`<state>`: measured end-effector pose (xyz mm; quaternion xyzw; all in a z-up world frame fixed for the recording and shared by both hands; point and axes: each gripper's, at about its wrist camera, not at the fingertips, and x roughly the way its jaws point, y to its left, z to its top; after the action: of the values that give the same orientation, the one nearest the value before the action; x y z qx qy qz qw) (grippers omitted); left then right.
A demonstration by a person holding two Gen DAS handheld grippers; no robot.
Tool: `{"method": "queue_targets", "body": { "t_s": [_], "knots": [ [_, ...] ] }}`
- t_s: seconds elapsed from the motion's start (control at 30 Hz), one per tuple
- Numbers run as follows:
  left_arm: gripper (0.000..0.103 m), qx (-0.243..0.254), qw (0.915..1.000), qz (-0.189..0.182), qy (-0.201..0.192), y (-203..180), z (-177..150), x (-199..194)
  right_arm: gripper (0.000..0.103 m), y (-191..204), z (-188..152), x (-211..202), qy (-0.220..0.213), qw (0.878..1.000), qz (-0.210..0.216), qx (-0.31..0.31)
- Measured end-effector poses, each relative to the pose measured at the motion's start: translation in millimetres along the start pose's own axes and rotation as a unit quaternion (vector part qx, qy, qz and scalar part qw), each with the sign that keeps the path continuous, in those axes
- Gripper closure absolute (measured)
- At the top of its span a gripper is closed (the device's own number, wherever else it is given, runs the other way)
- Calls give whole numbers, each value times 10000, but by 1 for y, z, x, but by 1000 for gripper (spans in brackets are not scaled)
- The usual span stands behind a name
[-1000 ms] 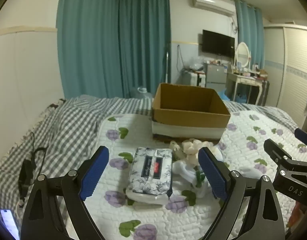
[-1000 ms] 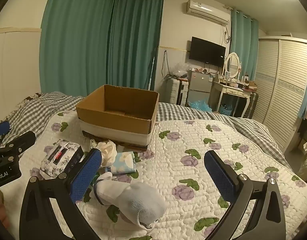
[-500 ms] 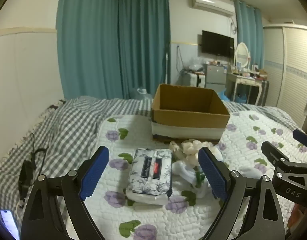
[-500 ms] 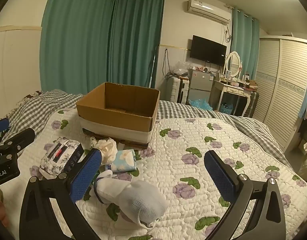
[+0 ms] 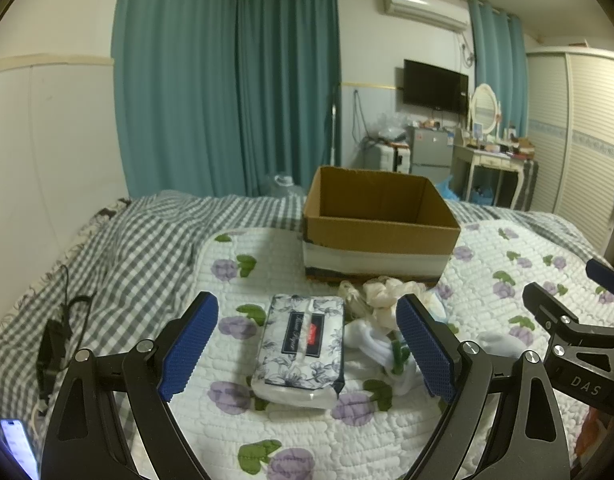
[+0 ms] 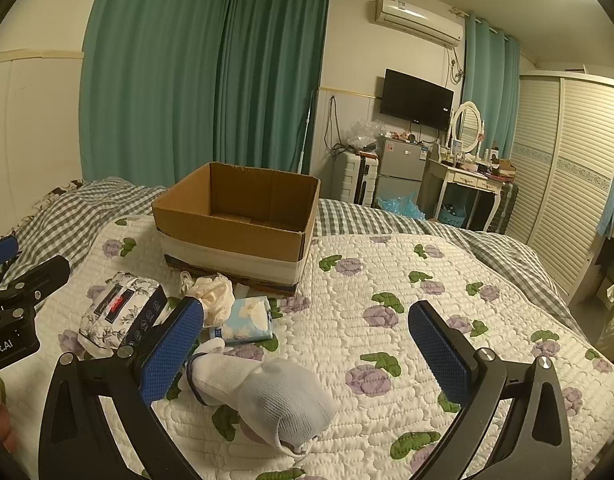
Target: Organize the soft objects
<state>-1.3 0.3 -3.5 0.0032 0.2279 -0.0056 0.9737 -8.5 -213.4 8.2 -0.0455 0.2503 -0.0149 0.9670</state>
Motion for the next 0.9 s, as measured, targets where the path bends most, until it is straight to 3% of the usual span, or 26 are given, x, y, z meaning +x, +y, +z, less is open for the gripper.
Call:
{"method": "queue_targets", "body": {
  "t_s": [0.9],
  "knots": [
    [11, 9, 10000, 16, 36, 1, -4, 1, 0, -1, 0, 0, 38, 10000, -25, 1]
  ]
}}
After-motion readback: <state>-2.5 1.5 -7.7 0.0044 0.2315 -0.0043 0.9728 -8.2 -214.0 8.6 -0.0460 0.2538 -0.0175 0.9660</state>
